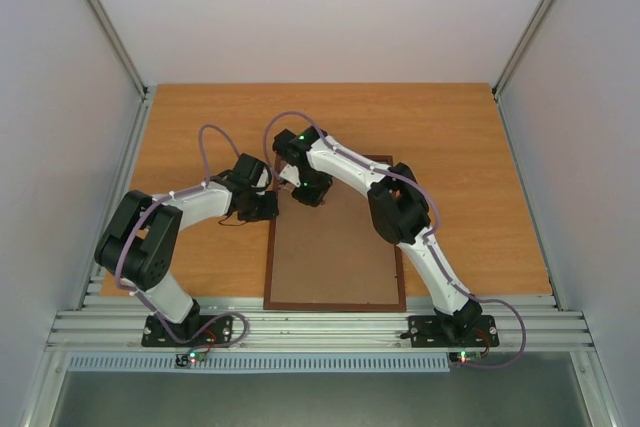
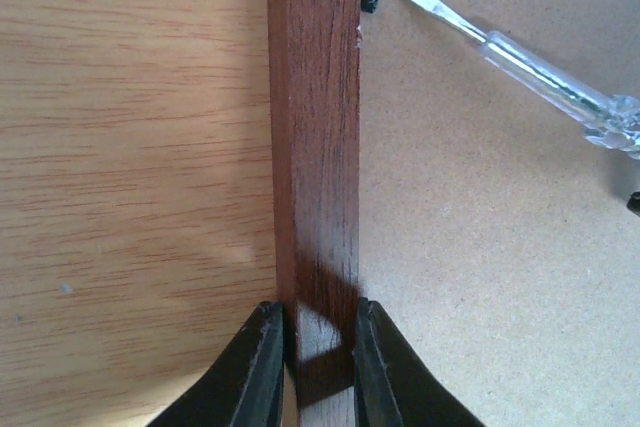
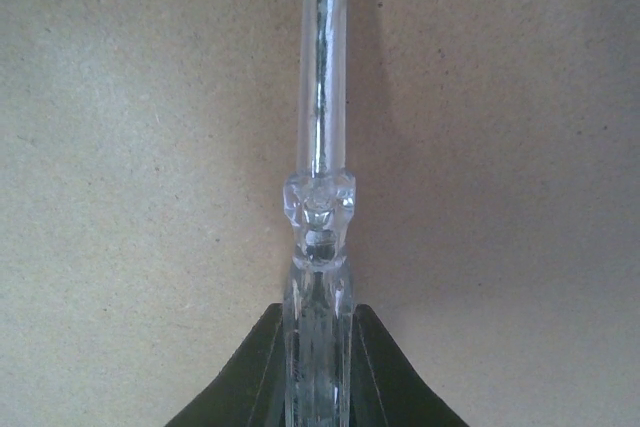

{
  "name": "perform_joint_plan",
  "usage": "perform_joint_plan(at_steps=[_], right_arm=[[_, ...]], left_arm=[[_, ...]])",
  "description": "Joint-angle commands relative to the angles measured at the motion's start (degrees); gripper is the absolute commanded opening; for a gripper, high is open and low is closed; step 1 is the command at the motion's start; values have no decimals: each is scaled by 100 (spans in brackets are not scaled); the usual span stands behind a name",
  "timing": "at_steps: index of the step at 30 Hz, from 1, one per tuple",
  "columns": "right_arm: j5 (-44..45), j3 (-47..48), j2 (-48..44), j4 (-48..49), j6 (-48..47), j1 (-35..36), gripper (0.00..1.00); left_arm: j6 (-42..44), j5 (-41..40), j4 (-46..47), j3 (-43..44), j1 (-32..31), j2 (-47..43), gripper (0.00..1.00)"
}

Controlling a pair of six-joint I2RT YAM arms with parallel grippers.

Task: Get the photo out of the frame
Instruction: Release the photo frame item from the photo frame.

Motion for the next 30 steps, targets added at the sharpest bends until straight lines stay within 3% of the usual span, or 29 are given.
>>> perform_joint_plan(at_steps=[1, 20, 30], right_arm=[[-33, 254, 235, -152, -50, 80, 1], [-128, 342, 247, -147, -86, 183, 1], [-1293, 121, -57, 252, -146, 235, 1]], left_arm=[[95, 353, 221, -101, -88, -15, 15], [102, 362, 250, -43, -180, 42, 15], [74, 379, 306, -62, -246, 28, 15]])
